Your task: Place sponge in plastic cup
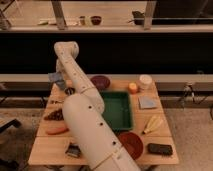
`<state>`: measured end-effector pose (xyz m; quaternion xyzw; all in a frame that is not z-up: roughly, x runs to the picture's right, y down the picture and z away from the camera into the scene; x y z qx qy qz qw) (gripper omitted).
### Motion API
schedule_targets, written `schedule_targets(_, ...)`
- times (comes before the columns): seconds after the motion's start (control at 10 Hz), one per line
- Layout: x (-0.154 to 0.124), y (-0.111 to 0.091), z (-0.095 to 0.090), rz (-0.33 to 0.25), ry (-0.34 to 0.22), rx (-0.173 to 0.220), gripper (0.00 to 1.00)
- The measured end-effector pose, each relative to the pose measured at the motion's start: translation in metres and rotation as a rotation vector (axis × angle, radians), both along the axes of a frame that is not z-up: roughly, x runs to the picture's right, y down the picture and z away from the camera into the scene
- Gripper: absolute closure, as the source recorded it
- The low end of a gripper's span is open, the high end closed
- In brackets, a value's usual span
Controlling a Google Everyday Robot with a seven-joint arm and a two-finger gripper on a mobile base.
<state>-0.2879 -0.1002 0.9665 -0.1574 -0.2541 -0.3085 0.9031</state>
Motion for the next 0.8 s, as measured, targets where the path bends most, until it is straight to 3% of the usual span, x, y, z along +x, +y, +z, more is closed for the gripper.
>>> schedule_targets(0.3,-0.0019,0.0019,0.0026,-0.002,0.001,-0.003,0.97)
schedule_targets(0.4,-0.0022,0.0018,0.0029,-0.004,0.005,-0.003,0.93)
schedule_targets(0.7,-0.0041,0.0002,0.0021,-0.012,0.030,0.004,0.63)
schedule_targets(0.8,-0.0059,0.0003,0.0028,-0.014,0.050,0.007,0.48)
